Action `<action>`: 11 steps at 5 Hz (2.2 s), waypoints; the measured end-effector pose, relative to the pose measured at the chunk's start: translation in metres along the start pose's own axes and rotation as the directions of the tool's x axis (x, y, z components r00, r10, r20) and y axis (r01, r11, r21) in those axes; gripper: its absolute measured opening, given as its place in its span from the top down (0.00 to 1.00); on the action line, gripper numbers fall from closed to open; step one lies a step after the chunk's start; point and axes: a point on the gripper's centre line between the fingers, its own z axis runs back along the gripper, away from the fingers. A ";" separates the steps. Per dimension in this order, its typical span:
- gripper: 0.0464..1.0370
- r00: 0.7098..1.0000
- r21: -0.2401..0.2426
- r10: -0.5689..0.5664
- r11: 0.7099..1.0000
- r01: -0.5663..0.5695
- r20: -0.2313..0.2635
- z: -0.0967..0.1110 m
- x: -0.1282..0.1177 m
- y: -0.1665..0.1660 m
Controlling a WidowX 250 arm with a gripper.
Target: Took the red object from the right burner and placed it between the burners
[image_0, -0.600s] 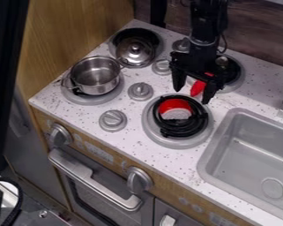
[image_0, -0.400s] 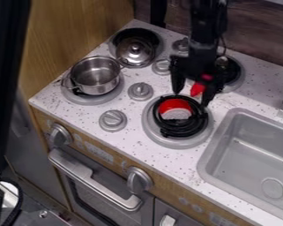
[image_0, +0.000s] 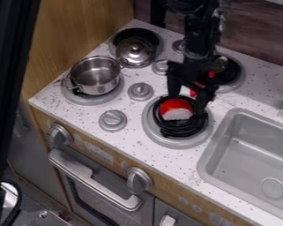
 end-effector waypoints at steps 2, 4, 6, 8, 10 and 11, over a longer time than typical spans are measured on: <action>0.04 0.998 0.007 -0.068 0.998 0.067 0.011 -0.010 -0.009 0.030; 0.37 0.998 -0.020 -0.063 0.998 0.063 0.002 -0.019 -0.021 0.032; 0.46 1.000 -0.017 -0.025 1.000 0.025 -0.007 -0.019 -0.026 0.048; 0.46 0.993 0.005 0.111 0.994 -0.111 -0.036 -0.023 -0.052 0.100; 0.46 0.985 -0.033 0.170 0.985 -0.171 -0.028 -0.034 -0.060 0.100; 0.38 0.988 -0.059 0.152 0.987 -0.153 -0.025 -0.039 -0.055 0.089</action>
